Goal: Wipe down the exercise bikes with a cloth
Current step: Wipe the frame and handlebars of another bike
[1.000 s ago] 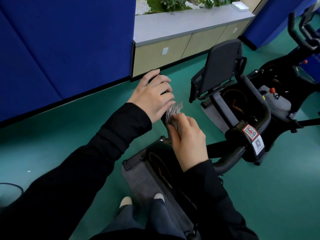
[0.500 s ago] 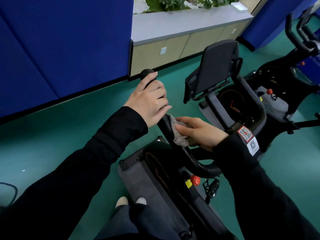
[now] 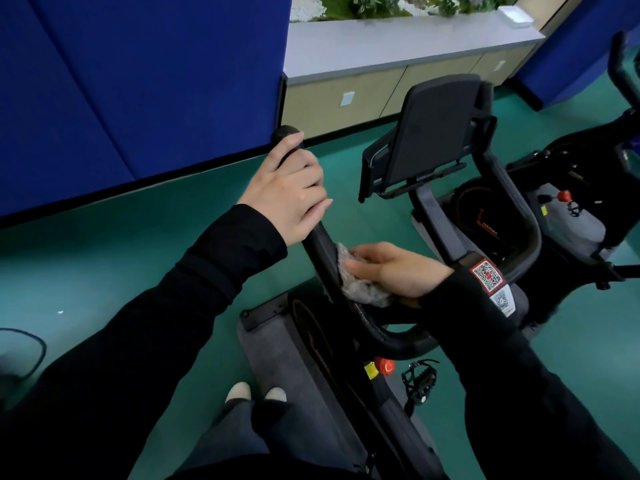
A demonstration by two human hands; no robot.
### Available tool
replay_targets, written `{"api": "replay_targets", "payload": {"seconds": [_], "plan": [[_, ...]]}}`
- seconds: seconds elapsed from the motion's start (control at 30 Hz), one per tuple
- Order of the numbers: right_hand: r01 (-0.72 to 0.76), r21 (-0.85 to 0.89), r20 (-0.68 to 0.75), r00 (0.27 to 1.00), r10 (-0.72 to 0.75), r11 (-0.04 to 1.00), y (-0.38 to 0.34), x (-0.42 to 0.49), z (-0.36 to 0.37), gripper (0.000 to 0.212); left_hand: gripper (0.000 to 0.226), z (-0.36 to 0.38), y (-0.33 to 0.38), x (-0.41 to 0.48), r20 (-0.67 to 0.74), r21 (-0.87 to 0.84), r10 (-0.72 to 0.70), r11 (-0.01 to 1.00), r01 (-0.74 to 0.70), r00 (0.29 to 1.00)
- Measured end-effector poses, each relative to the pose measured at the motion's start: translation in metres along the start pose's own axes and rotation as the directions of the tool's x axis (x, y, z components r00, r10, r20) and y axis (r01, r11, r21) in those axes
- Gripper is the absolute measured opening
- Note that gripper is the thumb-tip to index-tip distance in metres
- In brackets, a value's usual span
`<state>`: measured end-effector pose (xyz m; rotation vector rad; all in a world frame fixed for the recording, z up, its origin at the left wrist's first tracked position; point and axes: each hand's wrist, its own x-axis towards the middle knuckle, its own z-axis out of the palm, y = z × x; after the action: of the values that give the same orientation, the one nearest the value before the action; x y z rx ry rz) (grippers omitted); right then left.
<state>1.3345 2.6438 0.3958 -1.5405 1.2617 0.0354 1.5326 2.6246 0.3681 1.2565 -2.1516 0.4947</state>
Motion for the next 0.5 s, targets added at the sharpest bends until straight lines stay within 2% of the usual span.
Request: {"api": "replay_targets", "payload": {"seconds": [0.03, 0.17, 0.2, 0.33, 0.5], "plan": [[0.033, 0.017, -0.055, 0.998, -0.032, 0.999, -0.001, 0.001, 0.006, 0.028, 0.026, 0.0, 0.0, 0.0, 0.001, 0.009, -0.004, 1.0, 0.004, 1.0], [0.049, -0.266, -0.236, 0.965, -0.114, 0.963, 0.011, -0.011, 0.021, 0.024, 0.027, 0.001, 0.0, -0.002, -0.004, 0.02, -0.011, 1.0, 0.011, 1.0], [0.038, -0.281, -0.303, 0.945, -0.126, 0.959, 0.015, -0.016, 0.026, 0.027, 0.027, 0.001, 0.0, -0.002, -0.01, 0.02, -0.01, 1.0, 0.01, 1.0], [0.115, -0.26, -0.556, 0.794, -0.246, 0.959, 0.014, -0.021, 0.052, 0.027, 0.028, 0.004, -0.001, -0.002, -0.025, 0.017, 0.002, 1.0, -0.002, 1.0], [0.105, -0.344, -0.648, 0.692, -0.317, 0.933, 0.012, -0.022, 0.066, 0.028, 0.029, 0.006, -0.006, -0.003, -0.058, -0.009, 0.039, 0.999, -0.039, 0.998]]}}
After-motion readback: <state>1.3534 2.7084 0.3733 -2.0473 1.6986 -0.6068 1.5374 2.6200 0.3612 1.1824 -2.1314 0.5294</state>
